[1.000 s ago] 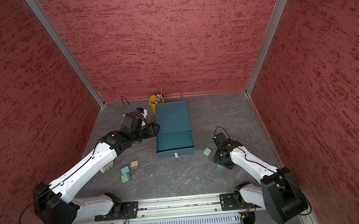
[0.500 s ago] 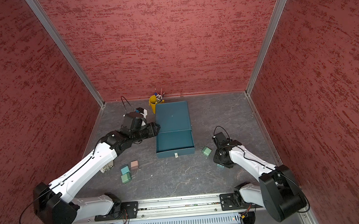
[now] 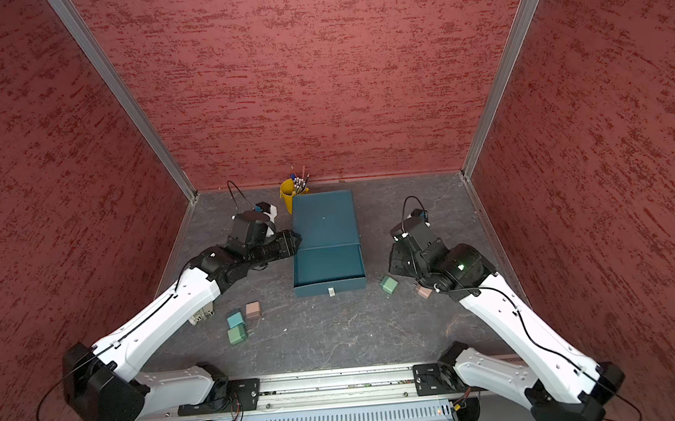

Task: Place the plugs into the drawer by color
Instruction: Place the plug in the drawer.

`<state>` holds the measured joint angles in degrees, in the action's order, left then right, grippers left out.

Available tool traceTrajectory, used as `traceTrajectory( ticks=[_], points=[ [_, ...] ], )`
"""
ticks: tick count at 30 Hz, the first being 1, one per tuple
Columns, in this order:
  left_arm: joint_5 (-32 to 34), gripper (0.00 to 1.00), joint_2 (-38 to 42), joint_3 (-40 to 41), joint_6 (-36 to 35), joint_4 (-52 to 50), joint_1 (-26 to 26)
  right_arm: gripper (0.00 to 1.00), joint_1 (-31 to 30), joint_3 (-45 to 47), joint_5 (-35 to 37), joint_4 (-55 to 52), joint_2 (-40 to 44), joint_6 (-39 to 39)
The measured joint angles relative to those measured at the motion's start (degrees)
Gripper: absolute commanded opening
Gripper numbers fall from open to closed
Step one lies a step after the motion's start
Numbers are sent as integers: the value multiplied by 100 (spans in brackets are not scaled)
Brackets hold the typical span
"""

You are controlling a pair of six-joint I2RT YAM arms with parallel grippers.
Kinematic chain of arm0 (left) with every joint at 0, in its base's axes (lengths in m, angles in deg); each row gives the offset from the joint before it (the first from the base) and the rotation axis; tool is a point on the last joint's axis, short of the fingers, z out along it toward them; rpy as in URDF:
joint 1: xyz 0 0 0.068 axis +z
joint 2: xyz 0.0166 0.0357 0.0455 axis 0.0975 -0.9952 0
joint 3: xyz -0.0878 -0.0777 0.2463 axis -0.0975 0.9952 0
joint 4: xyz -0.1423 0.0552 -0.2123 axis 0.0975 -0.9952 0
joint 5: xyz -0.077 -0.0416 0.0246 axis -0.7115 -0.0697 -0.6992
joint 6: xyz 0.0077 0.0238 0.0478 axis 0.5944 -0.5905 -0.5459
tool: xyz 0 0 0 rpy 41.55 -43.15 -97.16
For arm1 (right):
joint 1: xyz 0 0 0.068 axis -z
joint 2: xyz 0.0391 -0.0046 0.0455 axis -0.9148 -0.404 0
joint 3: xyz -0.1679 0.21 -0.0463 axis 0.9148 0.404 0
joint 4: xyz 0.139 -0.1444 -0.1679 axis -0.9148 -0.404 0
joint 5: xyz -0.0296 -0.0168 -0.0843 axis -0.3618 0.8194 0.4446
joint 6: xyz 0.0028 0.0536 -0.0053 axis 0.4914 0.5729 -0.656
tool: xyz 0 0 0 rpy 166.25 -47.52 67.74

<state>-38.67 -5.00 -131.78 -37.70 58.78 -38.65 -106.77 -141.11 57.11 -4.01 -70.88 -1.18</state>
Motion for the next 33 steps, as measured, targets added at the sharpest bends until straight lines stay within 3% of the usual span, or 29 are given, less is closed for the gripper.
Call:
traceTrajectory(
  ticks=[9, 18, 20, 24, 26, 29, 33],
  points=[
    [-15, 57, 0, 0, 0, -2, 57, 17, -1482, -1198, 44, 295, -1550, -234],
    [-37, 57, 11, 0, -17, -13, 136, 19, -1707, -1268, -31, 603, -2398, -225],
    [-46, 57, 26, 7, -37, -28, 164, 26, -1707, -1217, -46, 691, -2479, -208],
    [-116, 57, 55, 31, -44, -26, 205, 58, -1707, -1204, -46, 688, -2612, -173],
    [-144, 57, 55, 31, -44, -24, 216, 65, -1707, -1204, -44, 691, -2636, -166],
    [-162, 57, 55, 35, -44, -22, 221, 72, -1707, -1204, -35, 693, -2634, -166],
    [-168, 57, 55, 48, -44, -2, 221, 73, -1707, -1220, 20, 667, -2632, -168]
  ],
)
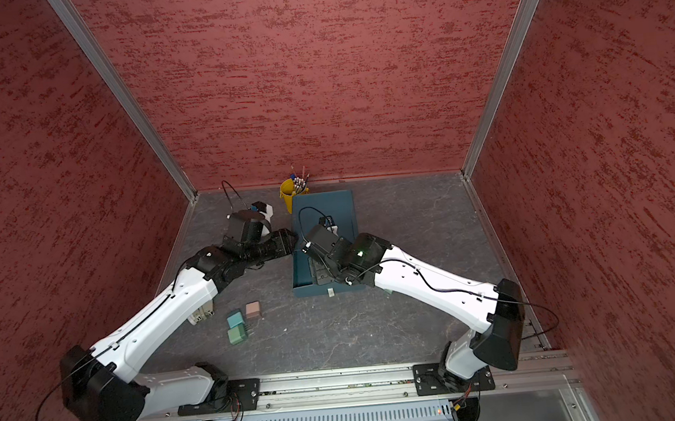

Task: Place the plugs into the drawer by color
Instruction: Place the plug in the drawer, then pick up the plug from the center of the board.

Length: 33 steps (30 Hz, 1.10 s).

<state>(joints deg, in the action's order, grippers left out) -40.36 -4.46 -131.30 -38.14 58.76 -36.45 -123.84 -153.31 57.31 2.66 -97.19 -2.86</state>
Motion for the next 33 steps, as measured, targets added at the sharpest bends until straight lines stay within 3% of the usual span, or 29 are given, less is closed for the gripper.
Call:
traceTrajectory(
  ticks=[10, 15, 19, 22, 27, 33],
  points=[
    [24, 57, -26, -164, 0, -210, 0, 78, -20, -105, 553, -52, 863, -103],
    [240, 62, 22, -485, -44, -498, 7, 77, 415, -348, 621, -46, 1023, -188],
    [492, 63, 221, -785, -63, -765, 7, 70, 826, -636, 527, -33, 876, -378],
    [820, 69, 643, -850, -55, -968, 4, 65, 1099, -1054, 334, -22, 595, -535],
    [1751, 72, 1762, -837, -2, -1644, 11, 68, 1484, -1620, 203, -26, -72, -776],
    [2618, 73, 2973, -57, 822, -2979, 87, 70, 1939, -1694, 192, -22, -562, -1034]
  ],
)
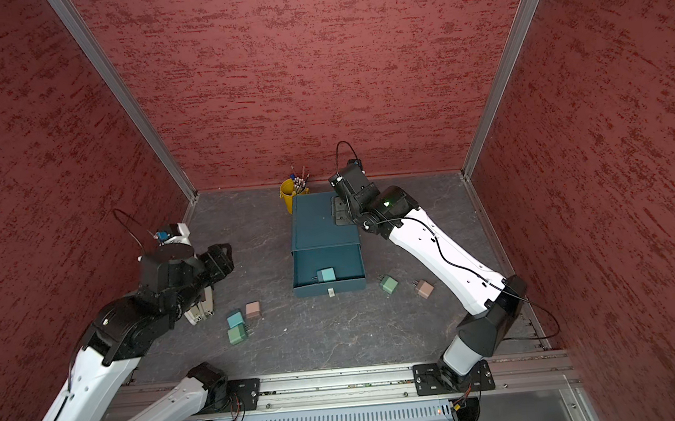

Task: Place the plugs into the drawer by color
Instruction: Pick up the plug from the center of the board.

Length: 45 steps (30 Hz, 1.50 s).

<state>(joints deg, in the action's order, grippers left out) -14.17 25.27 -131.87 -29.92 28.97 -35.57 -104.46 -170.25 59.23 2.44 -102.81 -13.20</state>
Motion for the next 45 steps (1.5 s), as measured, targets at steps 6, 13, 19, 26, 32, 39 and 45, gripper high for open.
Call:
traceTrajectory(
  ticks=[6, 13, 19, 26, 32, 39, 45],
  points=[
    [96, 74, 721, 1266, 1228, -1233, 33, 70, 90, -22, 22, 68, -68, -140],
    [-256, 73, 262, 1436, 2212, -1547, 59, 70, 90, -647, -24, 37, -247, -149],
    [-588, 70, -304, 1891, 2450, -1202, 133, 69, 90, -846, -232, 17, -286, -151],
    [-662, 70, -273, 2260, 2494, -1012, 138, 66, 87, -1134, -719, -35, -997, -186],
    [-654, 74, -22, 2638, 2529, -822, 232, 66, 76, -1132, -968, -105, -1266, -188],
    [-723, 70, -1034, 3008, 2415, -59, 835, 62, 66, -992, -1001, -76, -1012, -190],
    [-1222, 69, -1423, 3292, 2022, 863, 1683, 62, 61, -623, -1010, -74, -691, -243]
  ],
)
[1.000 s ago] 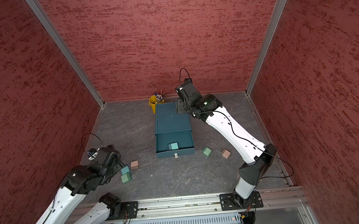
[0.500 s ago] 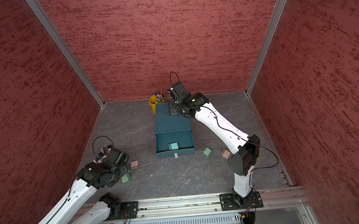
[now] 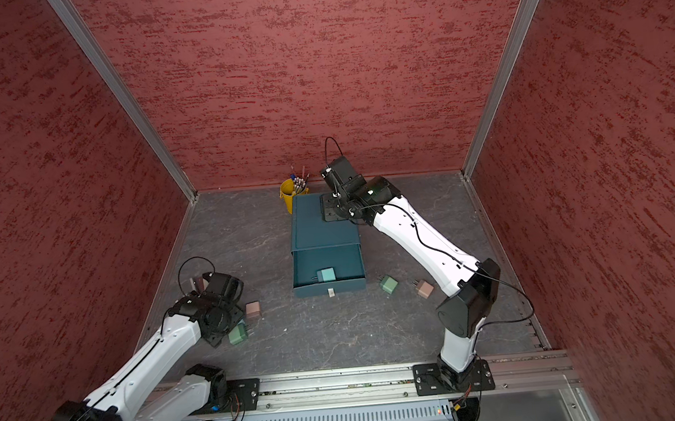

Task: Place the plugs into the drawer by color
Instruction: Pick up the plug from the center of the board.

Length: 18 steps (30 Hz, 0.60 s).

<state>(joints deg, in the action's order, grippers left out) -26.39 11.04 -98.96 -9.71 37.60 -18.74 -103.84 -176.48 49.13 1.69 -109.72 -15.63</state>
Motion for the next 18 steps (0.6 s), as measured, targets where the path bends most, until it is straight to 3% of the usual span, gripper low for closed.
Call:
traceTrajectory(
  ticks=[8, 18],
  points=[
    [-481, 66, -658, -15, -337, 903, 90, 62, 0, 160, -15, 55, 116, -57],
    [-479, 59, -1082, -13, -308, 1104, -162, 62, 0, 251, -17, 90, 133, -55]
  ],
)
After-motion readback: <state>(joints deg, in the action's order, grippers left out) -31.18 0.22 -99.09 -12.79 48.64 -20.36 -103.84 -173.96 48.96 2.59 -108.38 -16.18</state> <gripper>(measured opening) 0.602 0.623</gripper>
